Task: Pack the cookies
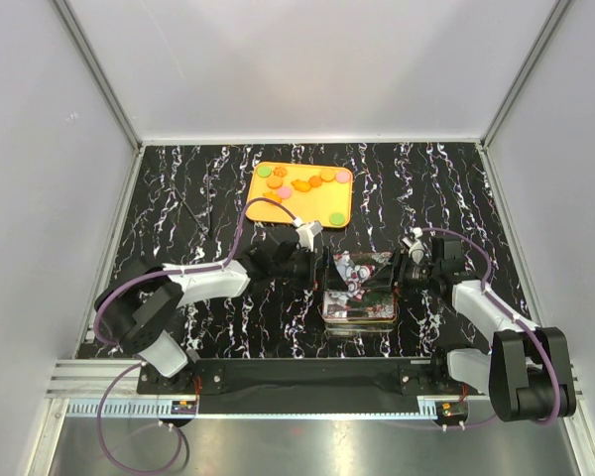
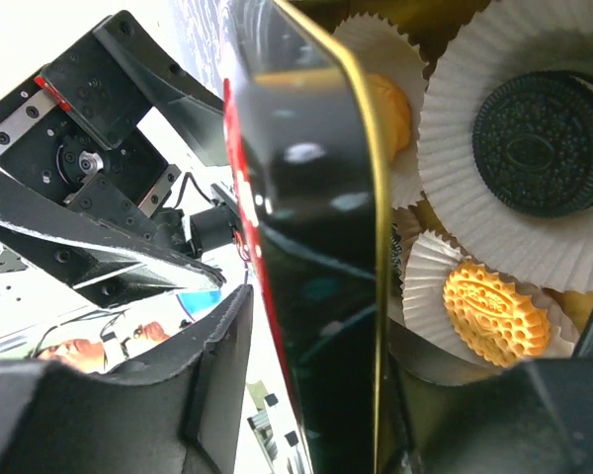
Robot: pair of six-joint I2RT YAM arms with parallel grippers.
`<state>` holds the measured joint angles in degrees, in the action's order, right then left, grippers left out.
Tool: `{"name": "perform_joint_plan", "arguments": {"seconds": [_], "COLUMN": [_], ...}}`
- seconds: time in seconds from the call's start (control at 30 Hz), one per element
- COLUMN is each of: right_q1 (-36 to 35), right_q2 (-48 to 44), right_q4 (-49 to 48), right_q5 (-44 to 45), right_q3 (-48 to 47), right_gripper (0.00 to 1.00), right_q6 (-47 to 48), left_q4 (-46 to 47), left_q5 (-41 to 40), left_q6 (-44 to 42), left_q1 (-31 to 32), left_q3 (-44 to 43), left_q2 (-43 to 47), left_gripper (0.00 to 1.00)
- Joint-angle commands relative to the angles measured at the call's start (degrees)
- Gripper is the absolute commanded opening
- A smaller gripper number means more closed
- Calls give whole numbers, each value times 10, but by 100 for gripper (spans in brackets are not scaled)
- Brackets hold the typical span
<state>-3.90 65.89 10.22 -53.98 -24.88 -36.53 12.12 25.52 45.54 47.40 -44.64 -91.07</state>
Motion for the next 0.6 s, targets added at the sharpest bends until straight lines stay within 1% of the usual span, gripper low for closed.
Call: {"name": "perform_joint_plan", "arguments": {"seconds": [0.0,0.13,0.23,0.37,0.57], "right_q1": [3,4,2,4,3], "right_q2": [-1,-6,-5,0,-7], "right_q4": [-9,1,14,47,67], "right_q5": [5,15,34,67,81], "right_q3": [-27,-36,-46,-62,-62], "right_gripper": [49,49,47,47,50], "right_q6": [11,17,30,46,50], "left_q4": [20,22,21,20,13], "left_q5": [6,6,6,6,6], "left_q6": [-3,-3,-2,-3,-5], "left_q1": [6,6,7,7,7], "left_q3": [-21,-21,-23,-23,-27], "left_q2": [-5,-5,-6,-7,-11], "left_gripper": [93,93,93,93,92]}}
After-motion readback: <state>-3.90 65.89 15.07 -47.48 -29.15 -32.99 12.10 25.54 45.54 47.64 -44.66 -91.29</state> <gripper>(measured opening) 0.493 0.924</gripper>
